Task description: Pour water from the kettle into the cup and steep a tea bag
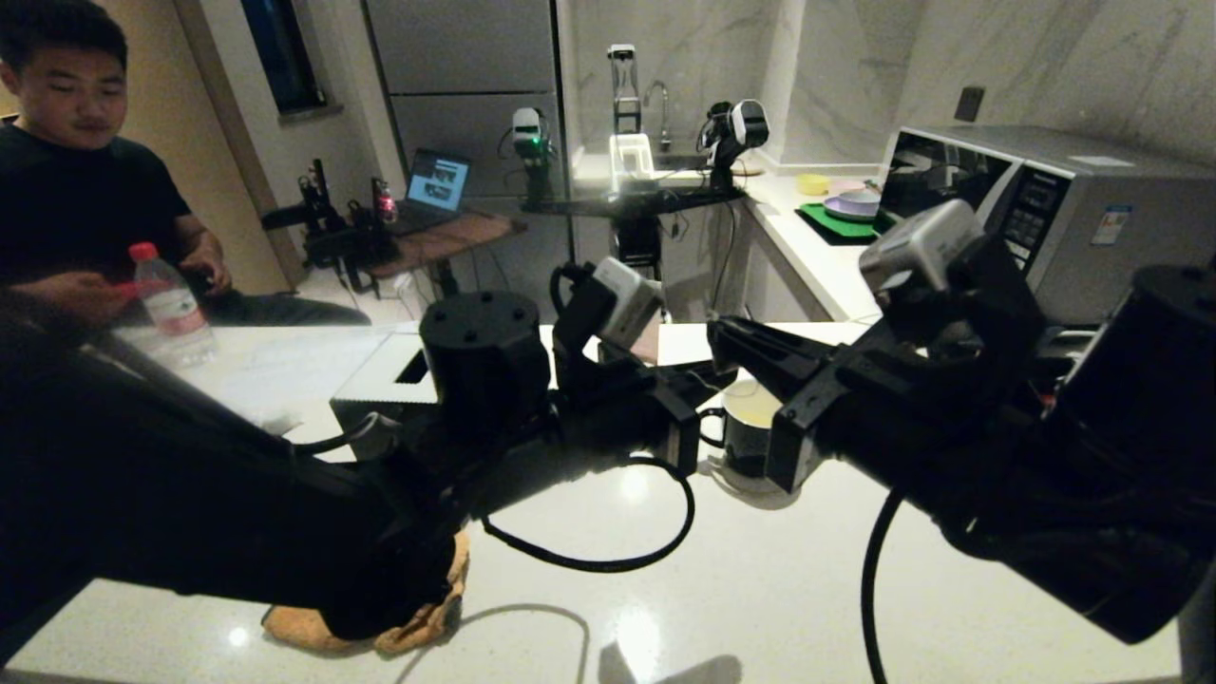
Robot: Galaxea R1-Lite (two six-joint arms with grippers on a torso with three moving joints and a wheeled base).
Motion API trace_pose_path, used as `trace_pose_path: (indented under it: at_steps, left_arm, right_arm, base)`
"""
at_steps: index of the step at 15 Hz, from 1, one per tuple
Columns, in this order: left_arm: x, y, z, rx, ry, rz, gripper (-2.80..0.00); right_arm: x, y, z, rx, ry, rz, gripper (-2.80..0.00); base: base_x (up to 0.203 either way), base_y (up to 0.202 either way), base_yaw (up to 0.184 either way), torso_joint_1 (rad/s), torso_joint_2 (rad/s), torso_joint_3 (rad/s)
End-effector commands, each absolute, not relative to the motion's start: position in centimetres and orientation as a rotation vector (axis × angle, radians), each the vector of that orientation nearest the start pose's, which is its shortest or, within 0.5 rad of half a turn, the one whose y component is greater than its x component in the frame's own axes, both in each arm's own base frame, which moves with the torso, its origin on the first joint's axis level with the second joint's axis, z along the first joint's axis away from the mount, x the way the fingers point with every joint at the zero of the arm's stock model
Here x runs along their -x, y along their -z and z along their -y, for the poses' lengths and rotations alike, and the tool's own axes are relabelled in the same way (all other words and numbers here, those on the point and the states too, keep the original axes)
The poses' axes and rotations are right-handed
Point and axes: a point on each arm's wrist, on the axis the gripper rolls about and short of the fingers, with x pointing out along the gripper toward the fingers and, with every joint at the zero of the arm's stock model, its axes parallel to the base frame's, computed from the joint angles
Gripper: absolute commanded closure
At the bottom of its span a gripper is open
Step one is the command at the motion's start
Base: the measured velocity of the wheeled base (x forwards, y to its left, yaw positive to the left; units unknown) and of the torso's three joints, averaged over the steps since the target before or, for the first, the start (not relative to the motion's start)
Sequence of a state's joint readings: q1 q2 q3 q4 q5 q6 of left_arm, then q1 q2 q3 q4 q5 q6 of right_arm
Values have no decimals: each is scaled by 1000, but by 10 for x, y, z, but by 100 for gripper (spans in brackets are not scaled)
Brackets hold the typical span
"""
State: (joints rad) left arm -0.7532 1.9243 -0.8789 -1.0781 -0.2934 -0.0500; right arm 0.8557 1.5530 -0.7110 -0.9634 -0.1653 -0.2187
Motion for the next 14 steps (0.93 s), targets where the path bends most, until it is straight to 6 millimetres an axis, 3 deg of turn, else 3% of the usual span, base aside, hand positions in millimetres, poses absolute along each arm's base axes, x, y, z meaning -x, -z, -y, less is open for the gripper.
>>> trace_pose_path:
  at_steps: [1,14]
  left_arm:
    - [-258,-169,250,53,1047,5,0]
    - [-261,-166,250,53,1040,-4,0]
  right_arm:
    - [-179,-229,-201,151,-675,175,0]
    - [-178,-230,-200,149,-675,174,0]
  base:
    - [0,0,0,0,0,0]
    - [0,0,0,0,0,0]
